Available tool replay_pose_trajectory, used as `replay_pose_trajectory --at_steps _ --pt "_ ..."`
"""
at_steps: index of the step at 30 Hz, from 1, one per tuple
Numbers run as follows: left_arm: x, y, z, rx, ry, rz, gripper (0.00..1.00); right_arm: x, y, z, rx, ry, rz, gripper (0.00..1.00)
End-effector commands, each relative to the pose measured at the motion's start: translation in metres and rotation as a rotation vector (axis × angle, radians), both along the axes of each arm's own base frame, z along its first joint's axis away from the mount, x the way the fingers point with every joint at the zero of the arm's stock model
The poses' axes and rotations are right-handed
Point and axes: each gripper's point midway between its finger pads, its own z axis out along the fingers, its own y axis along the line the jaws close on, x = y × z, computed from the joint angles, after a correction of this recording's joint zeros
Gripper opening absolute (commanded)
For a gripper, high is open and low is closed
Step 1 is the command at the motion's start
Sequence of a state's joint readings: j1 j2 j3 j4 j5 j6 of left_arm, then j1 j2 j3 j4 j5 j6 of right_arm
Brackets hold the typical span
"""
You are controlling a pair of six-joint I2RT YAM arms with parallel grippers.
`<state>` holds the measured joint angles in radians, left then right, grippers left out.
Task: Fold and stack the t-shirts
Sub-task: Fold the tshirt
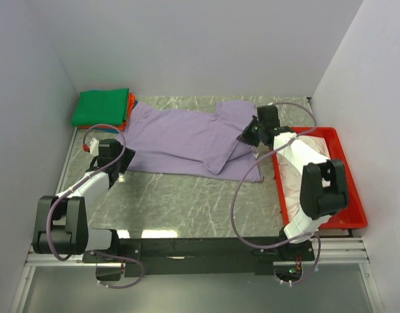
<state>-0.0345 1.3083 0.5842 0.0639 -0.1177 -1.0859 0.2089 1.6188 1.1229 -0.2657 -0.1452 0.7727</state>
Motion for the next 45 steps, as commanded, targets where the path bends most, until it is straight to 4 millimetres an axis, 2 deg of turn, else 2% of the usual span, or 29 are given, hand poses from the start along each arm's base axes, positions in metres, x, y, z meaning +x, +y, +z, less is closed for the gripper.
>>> replay_pose_trajectory --at_steps 1,2,3,4,6,7,8,9,16,21,23,25,26,27,28,29,30,31,33,34,35,38,45 --pt "0.022 -0.005 0.020 -0.005 -0.062 -0.011 0.60 0.030 0.000 0.013 0.023 -0.026 -0.006 0.00" --pt "0.022 -0.005 0.018 -0.003 -0.051 -0.011 0.61 0.039 0.001 0.019 0.033 -0.043 -0.010 0.00" --pt "0.023 -0.004 0.016 0.002 -0.044 -0.008 0.61 0.044 0.001 0.020 0.041 -0.049 -0.013 0.00" --pt "0.024 -0.005 0.016 0.002 -0.042 -0.008 0.61 0.050 0.002 0.013 0.047 -0.033 -0.013 0.00" --pt "0.025 -0.006 0.013 0.000 -0.037 -0.005 0.61 0.063 0.003 0.018 0.073 -0.043 -0.020 0.00" --pt "0.027 -0.006 0.014 0.000 -0.041 -0.003 0.62 0.068 0.002 0.008 0.079 -0.020 -0.023 0.00" --pt "0.028 -0.006 0.013 0.003 -0.037 -0.004 0.62 0.074 0.004 0.012 0.105 -0.025 -0.018 0.00" --pt "0.028 -0.006 0.009 0.005 -0.026 -0.003 0.62 0.079 0.004 0.005 0.113 -0.015 -0.018 0.00" --pt "0.030 -0.008 -0.003 0.012 0.005 -0.002 0.62 0.095 0.000 -0.003 0.144 -0.002 -0.024 0.00" --pt "0.033 -0.008 -0.003 0.009 0.007 -0.001 0.63 0.101 -0.005 0.000 0.129 -0.026 -0.030 0.26" --pt "0.035 -0.009 -0.002 0.006 0.005 -0.005 0.63 0.104 -0.007 0.004 0.118 -0.032 -0.024 0.31" --pt "0.035 -0.010 0.000 0.007 0.001 -0.007 0.63 0.098 -0.009 0.007 0.078 -0.031 -0.015 0.36" --pt "0.035 -0.010 0.000 0.007 0.001 -0.007 0.63 0.094 -0.009 0.006 0.065 -0.033 -0.011 0.41" --pt "0.035 -0.010 0.000 0.008 0.001 -0.008 0.63 0.089 -0.008 0.018 0.060 -0.060 -0.006 0.44" --pt "0.035 -0.010 0.001 0.009 -0.002 -0.008 0.63 0.075 -0.005 0.005 0.050 -0.032 0.010 0.47" --pt "0.035 -0.010 0.002 0.009 -0.004 -0.008 0.63 0.067 0.000 0.002 0.056 -0.029 0.024 0.48" --pt "0.035 -0.010 0.002 0.008 -0.005 -0.010 0.63 0.061 0.004 0.008 0.063 -0.052 0.040 0.50" --pt "0.035 -0.010 0.001 0.009 -0.002 -0.011 0.63 0.045 0.006 -0.009 0.060 -0.012 0.048 0.51" --pt "0.035 -0.011 0.003 0.008 -0.006 -0.014 0.63 0.031 0.024 -0.009 0.081 -0.034 0.084 0.54" --pt "0.036 -0.011 0.005 0.009 -0.011 -0.015 0.63 0.018 0.027 -0.022 0.086 -0.008 0.093 0.55" --pt "0.036 -0.011 0.006 0.009 -0.013 -0.017 0.63 0.014 0.039 -0.022 0.102 -0.022 0.121 0.56" --pt "0.037 -0.011 0.010 0.009 -0.022 -0.019 0.63 0.001 0.053 -0.032 0.110 -0.002 0.140 0.56" --pt "0.037 -0.010 0.020 0.015 -0.036 -0.015 0.63 -0.005 0.076 -0.049 0.123 0.045 0.157 0.54"
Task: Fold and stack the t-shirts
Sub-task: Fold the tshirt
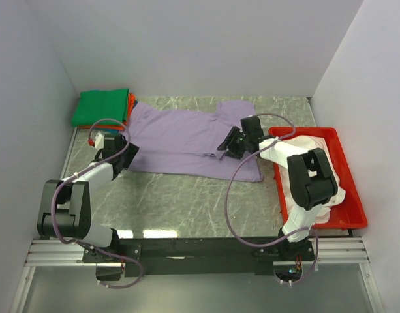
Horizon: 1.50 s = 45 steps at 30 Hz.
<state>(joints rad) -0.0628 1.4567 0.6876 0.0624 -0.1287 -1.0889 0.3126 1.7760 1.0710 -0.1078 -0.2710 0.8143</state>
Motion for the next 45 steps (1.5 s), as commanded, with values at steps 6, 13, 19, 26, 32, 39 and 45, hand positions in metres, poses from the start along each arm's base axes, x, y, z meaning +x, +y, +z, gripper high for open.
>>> replay_pose_trajectory --at_steps 6,13,19,26,32,39,45 --pt "0.013 0.000 0.034 0.010 -0.082 0.001 0.62 0.014 0.023 -0.001 0.041 -0.015 0.010 0.51" --pt "0.014 0.001 0.041 0.016 -0.100 0.002 0.63 0.008 0.014 0.001 0.009 -0.036 -0.011 0.53" --pt "0.016 -0.002 0.041 0.003 -0.106 -0.006 0.62 0.003 0.022 -0.006 0.033 -0.024 0.009 0.57" --pt "0.018 -0.004 0.044 -0.006 -0.115 -0.013 0.61 0.010 0.034 -0.007 0.065 -0.032 0.012 0.58" --pt "0.019 -0.005 0.045 -0.007 -0.118 -0.016 0.61 0.027 0.045 0.002 0.104 -0.053 0.017 0.55" --pt "0.022 -0.008 0.043 -0.010 -0.110 -0.033 0.61 0.064 0.063 0.018 0.125 -0.094 0.040 0.55" --pt "0.025 -0.015 0.043 -0.004 -0.104 -0.055 0.61 0.087 0.074 0.021 0.121 -0.103 0.064 0.54"
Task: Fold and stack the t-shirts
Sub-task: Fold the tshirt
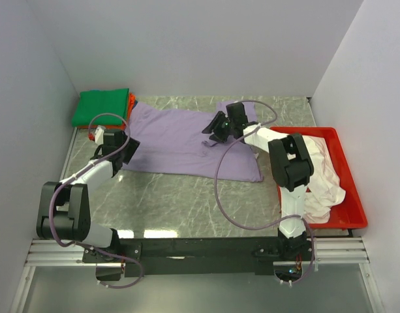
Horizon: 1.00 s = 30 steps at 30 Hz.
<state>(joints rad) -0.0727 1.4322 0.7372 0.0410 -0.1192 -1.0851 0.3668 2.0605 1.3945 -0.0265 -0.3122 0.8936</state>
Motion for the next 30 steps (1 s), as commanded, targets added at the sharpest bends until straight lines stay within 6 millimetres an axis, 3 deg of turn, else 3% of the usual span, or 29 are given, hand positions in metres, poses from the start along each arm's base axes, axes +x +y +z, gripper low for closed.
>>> replay_pose_trajectory --at_steps 1,5,8,12,13,18,22,24,30 --pt "0.015 -0.010 0.019 0.003 -0.053 -0.038 0.60 0.013 0.011 0.013 0.005 -0.035 0.036 0.55" --pt "0.019 -0.019 0.017 0.004 -0.048 -0.063 0.60 0.025 0.009 0.023 -0.026 -0.080 0.047 0.55" --pt "0.022 -0.028 0.016 0.001 -0.043 -0.085 0.60 0.033 -0.004 0.032 -0.085 -0.101 0.035 0.54" --pt "0.025 -0.036 0.014 0.001 -0.038 -0.105 0.60 0.034 -0.042 0.042 -0.165 -0.112 -0.040 0.53" --pt "0.026 -0.037 0.013 -0.001 -0.037 -0.105 0.60 0.036 -0.060 0.049 -0.194 -0.122 -0.080 0.53" --pt "0.030 -0.045 0.011 -0.006 -0.033 -0.114 0.60 0.025 -0.107 0.036 -0.307 -0.077 -0.154 0.49" --pt "0.033 -0.053 0.011 -0.009 -0.030 -0.125 0.60 0.026 -0.115 0.019 -0.349 -0.026 -0.139 0.46" --pt "0.034 -0.056 0.012 -0.009 -0.031 -0.131 0.60 0.031 -0.113 0.019 -0.349 -0.028 -0.131 0.43" --pt "0.032 -0.055 0.015 0.007 -0.029 -0.131 0.60 0.042 -0.115 0.000 -0.381 0.023 -0.142 0.41"
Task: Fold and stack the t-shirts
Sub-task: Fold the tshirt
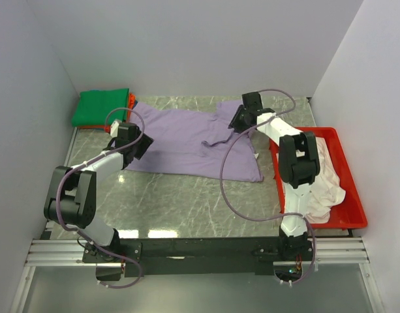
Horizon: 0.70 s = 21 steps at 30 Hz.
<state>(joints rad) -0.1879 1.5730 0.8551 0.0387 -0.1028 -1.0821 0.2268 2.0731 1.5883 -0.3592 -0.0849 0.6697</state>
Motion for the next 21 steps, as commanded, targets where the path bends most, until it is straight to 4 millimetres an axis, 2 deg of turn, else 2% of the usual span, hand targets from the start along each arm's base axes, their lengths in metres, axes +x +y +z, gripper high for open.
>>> replay_pose_trajectory --at_steps 1,9,12,15,18,19,21 --pt "0.011 0.000 0.022 0.014 -0.055 -0.001 0.60 0.007 -0.003 -0.008 -0.050 0.014 -0.009 0.40" --pt "0.011 0.000 0.028 0.016 -0.064 -0.004 0.60 0.014 -0.005 -0.028 -0.074 0.050 -0.021 0.40" --pt "0.011 0.000 0.028 0.018 -0.063 -0.003 0.60 0.016 -0.006 -0.030 -0.082 0.051 -0.025 0.40" --pt "0.011 0.000 0.028 0.019 -0.063 -0.002 0.60 0.018 -0.008 -0.026 -0.082 0.039 -0.037 0.35" --pt "0.011 0.000 0.027 0.020 -0.060 -0.002 0.60 0.018 -0.008 -0.021 -0.073 0.025 -0.047 0.20" --pt "0.011 0.000 0.027 0.020 -0.060 -0.002 0.60 0.018 -0.007 -0.020 -0.071 0.024 -0.048 0.12" --pt "0.010 0.001 0.026 0.023 -0.056 -0.002 0.60 0.021 -0.010 -0.015 -0.077 0.007 -0.069 0.04"
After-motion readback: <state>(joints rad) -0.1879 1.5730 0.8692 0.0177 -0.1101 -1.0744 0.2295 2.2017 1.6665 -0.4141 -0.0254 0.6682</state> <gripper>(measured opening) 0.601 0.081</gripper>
